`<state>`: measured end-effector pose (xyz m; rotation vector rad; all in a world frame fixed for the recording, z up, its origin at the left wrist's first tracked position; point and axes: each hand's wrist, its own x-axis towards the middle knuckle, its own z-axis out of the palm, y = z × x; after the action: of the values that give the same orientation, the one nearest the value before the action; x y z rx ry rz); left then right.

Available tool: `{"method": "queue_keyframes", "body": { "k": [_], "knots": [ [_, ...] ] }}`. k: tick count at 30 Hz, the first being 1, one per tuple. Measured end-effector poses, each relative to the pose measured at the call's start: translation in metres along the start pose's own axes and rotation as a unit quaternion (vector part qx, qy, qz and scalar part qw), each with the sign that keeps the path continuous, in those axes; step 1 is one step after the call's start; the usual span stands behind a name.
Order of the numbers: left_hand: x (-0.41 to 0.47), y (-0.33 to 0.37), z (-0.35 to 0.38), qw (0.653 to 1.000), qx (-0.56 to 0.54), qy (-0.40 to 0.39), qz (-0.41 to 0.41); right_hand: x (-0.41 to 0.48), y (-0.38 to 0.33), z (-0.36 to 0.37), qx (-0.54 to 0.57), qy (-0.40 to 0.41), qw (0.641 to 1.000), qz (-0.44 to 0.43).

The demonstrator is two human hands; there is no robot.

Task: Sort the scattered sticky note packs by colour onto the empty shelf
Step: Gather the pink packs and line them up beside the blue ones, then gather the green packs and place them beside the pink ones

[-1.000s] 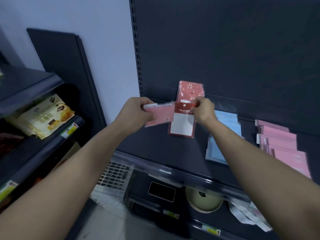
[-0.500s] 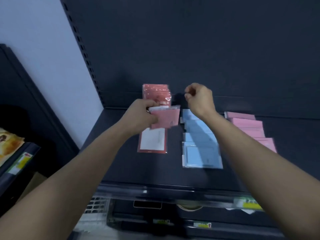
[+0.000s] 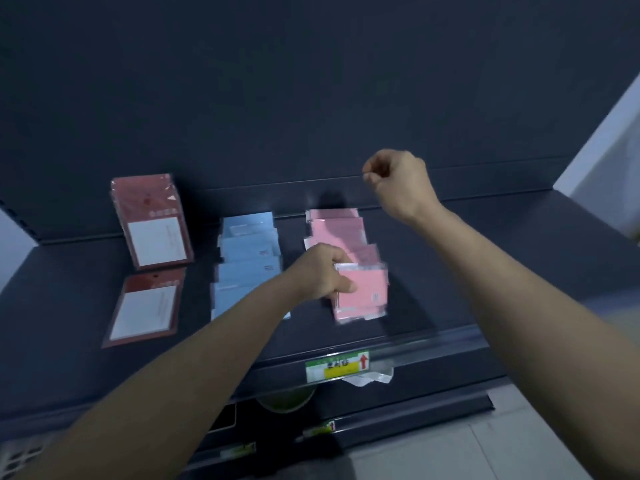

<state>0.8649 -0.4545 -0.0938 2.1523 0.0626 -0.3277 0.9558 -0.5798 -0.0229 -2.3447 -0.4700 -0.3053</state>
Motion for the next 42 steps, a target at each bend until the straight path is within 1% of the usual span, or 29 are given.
{"method": "queue_keyframes", "body": {
  "k": [3,5,7,9,12,15,17,19,23,27,30,33,36,39,42],
  "knots": [
    [0.006,0.0,0.024,0.997,0.077,0.026,-0.008,-0.005,0.019,-0.014,0.001,-0.023,1.0,-0.001],
    [0.007,-0.003,0.034,0.985,0.159,0.059,-0.02,-0.007,0.025,-0.018,0.005,-0.039,0.999,-0.007],
    [0.005,-0.005,0.041,0.973,0.211,0.091,-0.033,-0.008,0.027,-0.019,0.009,-0.052,0.998,-0.021],
    [0.0,-0.007,0.045,0.965,0.234,0.117,-0.035,-0.01,0.025,-0.018,0.006,-0.067,0.997,-0.04],
    [-0.013,-0.003,0.039,0.959,0.224,0.17,-0.03,-0.011,0.015,-0.013,-0.011,-0.091,0.992,-0.081],
    [-0.039,0.008,0.012,0.942,0.224,0.248,-0.023,-0.012,-0.01,-0.005,-0.076,-0.115,0.978,-0.155],
    [-0.064,0.017,-0.015,0.918,0.252,0.304,-0.027,-0.013,-0.038,0.002,-0.13,-0.132,0.959,-0.216],
    [-0.096,0.022,-0.043,0.885,0.302,0.352,-0.036,-0.017,-0.072,0.012,-0.167,-0.136,0.937,-0.276],
    [-0.173,0.014,-0.093,0.811,0.395,0.421,-0.096,-0.035,-0.151,0.037,-0.186,-0.132,0.897,-0.378],
    [-0.26,-0.01,-0.129,0.743,0.448,0.457,-0.197,-0.068,-0.236,0.069,-0.161,-0.119,0.861,-0.467],
    [-0.325,-0.033,-0.151,0.696,0.469,0.477,-0.262,-0.102,-0.303,0.093,-0.14,-0.128,0.835,-0.517],
    [-0.384,-0.055,-0.17,0.654,0.482,0.498,-0.304,-0.136,-0.365,0.114,-0.113,-0.134,0.807,-0.564],
    [-0.434,-0.079,-0.19,0.633,0.485,0.503,-0.333,-0.164,-0.419,0.135,-0.094,-0.133,0.787,-0.595],
    [-0.477,-0.107,-0.209,0.615,0.484,0.508,-0.36,-0.19,-0.466,0.16,-0.077,-0.127,0.776,-0.613],
    [-0.515,-0.134,-0.222,0.615,0.467,0.507,-0.384,-0.217,-0.508,0.188,-0.067,-0.134,0.767,-0.624]
  ]
}}
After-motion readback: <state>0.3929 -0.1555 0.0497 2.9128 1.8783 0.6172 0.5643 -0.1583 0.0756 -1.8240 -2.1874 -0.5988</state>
